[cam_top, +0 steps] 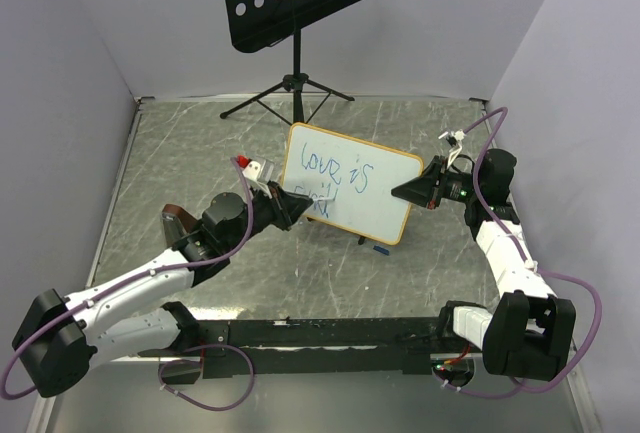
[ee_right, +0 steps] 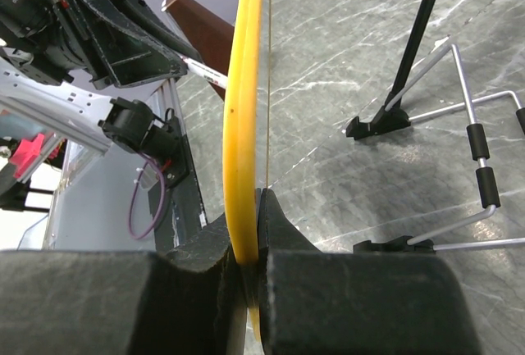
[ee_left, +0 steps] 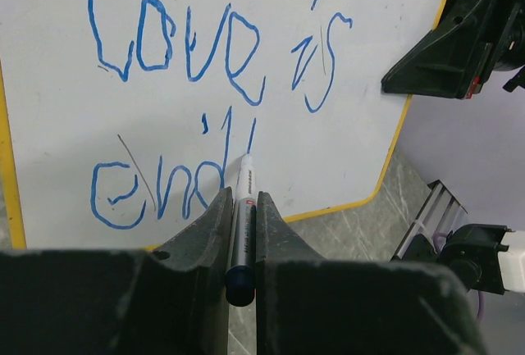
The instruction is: Write a sentence on the whiteboard
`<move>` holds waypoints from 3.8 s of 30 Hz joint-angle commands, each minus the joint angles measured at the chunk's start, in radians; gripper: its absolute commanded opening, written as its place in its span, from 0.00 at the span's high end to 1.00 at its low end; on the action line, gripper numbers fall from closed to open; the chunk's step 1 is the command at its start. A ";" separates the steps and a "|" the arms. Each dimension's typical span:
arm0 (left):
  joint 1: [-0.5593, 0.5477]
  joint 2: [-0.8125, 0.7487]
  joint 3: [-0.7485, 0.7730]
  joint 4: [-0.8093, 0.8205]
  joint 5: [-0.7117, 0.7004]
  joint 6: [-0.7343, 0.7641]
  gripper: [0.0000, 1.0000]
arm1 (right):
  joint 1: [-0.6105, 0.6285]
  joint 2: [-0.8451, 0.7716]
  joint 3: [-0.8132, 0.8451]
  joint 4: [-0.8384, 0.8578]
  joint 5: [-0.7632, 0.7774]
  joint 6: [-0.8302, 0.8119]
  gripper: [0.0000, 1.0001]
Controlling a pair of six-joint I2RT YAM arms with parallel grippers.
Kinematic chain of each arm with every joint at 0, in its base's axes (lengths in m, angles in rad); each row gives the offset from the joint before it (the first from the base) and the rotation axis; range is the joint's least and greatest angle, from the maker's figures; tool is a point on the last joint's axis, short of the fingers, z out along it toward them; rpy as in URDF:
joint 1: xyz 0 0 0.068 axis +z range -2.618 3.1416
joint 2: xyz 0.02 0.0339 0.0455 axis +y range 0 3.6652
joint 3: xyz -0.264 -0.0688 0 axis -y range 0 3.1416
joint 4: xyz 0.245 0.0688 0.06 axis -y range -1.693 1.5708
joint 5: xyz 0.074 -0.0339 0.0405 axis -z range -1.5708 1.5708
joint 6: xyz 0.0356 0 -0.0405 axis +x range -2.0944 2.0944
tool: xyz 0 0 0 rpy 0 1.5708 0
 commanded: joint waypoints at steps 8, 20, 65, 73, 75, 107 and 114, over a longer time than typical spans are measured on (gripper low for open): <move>-0.002 -0.022 -0.010 -0.041 -0.007 -0.018 0.99 | 0.004 -0.036 0.019 0.077 -0.071 0.010 1.00; -0.002 -0.005 -0.008 -0.067 0.016 -0.030 0.99 | 0.004 -0.036 0.018 0.079 -0.072 0.013 1.00; -0.001 -0.126 0.012 -0.003 0.118 -0.127 0.99 | 0.004 -0.041 0.018 0.073 -0.068 0.007 1.00; -0.001 -0.133 -0.022 0.062 0.078 -0.155 0.99 | 0.004 -0.051 0.018 0.071 -0.066 0.005 1.00; -0.001 -0.117 -0.016 0.081 0.072 -0.158 0.99 | 0.004 -0.051 0.018 0.070 -0.068 0.005 1.00; -0.001 0.022 0.062 -0.044 0.089 -0.092 0.99 | 0.004 -0.041 0.021 0.064 -0.068 -0.001 1.00; -0.002 0.038 0.068 -0.031 0.096 -0.093 0.99 | 0.004 -0.039 0.021 0.065 -0.068 -0.001 1.00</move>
